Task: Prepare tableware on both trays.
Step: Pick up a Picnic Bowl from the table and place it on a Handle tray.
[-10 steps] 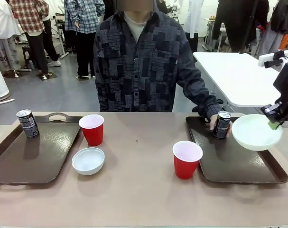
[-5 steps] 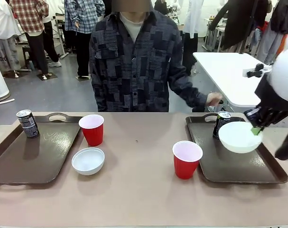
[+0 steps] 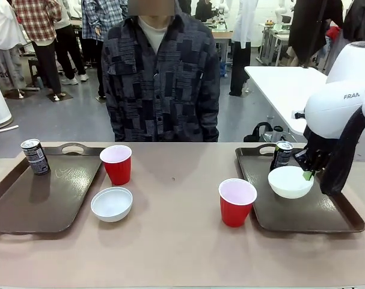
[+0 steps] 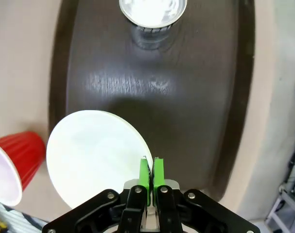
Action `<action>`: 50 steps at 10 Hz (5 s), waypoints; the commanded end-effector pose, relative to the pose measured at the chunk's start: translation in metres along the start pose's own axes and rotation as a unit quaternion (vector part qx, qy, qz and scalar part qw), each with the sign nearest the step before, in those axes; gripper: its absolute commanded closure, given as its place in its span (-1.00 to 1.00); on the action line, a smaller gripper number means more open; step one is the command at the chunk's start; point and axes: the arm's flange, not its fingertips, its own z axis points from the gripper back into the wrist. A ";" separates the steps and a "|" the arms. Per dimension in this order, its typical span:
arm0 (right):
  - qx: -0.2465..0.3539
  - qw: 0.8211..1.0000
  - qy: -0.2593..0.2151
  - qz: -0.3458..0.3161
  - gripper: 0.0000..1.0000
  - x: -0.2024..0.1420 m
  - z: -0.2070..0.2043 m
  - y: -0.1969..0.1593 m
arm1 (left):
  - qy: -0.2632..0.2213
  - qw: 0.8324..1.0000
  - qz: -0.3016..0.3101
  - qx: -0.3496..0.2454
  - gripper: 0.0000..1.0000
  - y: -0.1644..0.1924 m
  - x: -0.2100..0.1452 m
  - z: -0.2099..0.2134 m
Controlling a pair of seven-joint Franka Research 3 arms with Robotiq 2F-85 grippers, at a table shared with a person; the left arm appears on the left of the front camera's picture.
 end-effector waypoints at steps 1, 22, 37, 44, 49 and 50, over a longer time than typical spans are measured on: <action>0.012 1.000 -0.026 -0.004 0.92 0.011 -0.022 -0.005 | -0.002 1.000 0.007 -0.008 -1.00 -0.003 0.000 0.000; -0.027 0.999 0.018 0.013 -1.00 -0.016 0.085 0.018 | -0.002 1.000 0.007 -0.008 -1.00 -0.003 0.000 0.000; 0.335 0.913 -0.045 -0.226 -1.00 -0.004 0.188 -0.243 | 0.097 0.947 -0.139 0.272 -1.00 -0.171 0.087 -0.172; 0.346 0.909 -0.026 -0.229 -1.00 0.002 0.167 -0.264 | 0.098 0.938 -0.172 0.285 -1.00 -0.139 0.084 -0.273; 0.346 0.909 -0.026 -0.229 -1.00 0.002 0.167 -0.264 | 0.089 0.932 -0.198 0.289 -1.00 -0.113 0.048 -0.293; 0.346 0.909 -0.026 -0.229 -1.00 0.002 0.167 -0.264 | 0.087 0.932 -0.199 0.290 -1.00 -0.115 0.045 -0.291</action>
